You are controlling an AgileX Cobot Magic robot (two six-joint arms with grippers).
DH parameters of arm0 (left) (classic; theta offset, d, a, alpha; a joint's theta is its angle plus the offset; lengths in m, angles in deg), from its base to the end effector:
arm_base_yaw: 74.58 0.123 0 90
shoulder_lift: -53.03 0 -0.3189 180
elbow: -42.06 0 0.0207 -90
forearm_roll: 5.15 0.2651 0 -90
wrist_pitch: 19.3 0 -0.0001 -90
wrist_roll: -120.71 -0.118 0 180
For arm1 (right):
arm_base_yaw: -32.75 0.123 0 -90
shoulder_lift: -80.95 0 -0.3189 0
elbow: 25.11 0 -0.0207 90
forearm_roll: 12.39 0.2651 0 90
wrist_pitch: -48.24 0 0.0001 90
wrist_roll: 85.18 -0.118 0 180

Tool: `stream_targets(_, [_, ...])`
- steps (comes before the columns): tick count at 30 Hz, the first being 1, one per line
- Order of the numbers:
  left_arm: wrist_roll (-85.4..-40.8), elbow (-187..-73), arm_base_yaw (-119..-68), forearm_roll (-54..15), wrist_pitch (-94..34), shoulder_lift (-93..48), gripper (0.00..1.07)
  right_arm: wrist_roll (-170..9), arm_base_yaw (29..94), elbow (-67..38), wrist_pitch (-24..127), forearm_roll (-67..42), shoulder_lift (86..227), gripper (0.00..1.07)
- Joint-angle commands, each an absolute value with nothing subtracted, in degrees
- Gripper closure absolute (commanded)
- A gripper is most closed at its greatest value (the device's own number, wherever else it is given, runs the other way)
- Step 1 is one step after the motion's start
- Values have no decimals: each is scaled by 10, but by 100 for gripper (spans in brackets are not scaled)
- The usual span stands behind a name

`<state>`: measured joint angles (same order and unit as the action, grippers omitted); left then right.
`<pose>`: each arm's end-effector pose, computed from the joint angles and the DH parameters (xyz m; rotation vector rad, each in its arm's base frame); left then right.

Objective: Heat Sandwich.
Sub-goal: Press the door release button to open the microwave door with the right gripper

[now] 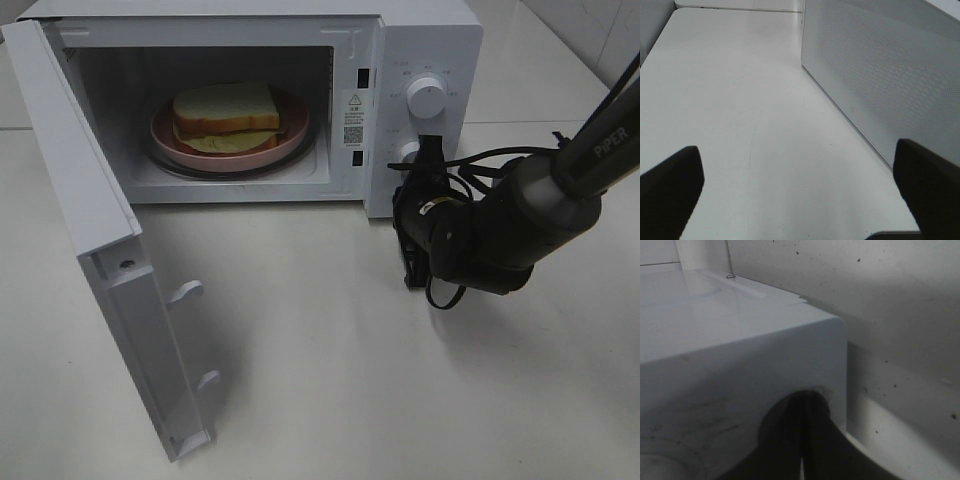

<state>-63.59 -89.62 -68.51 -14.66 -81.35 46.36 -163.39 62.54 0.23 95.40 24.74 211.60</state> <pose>-0.0054 -0.0179 0.2765 -0.0192 2.0325 -0.0846 0.3992 0.1684 0.0859 1.5367 1.4717 1.0457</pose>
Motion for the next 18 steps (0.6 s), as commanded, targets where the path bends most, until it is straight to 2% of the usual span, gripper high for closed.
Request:
stream_targets(1, [-633, -895, -686, -148, -806, 473, 9, -1625, 607, -10, 1040, 236, 2096, 107])
stream_targets(18, [-633, -895, -686, -148, -806, 473, 9, -1607, 609, 73, 888, 233, 2035, 107])
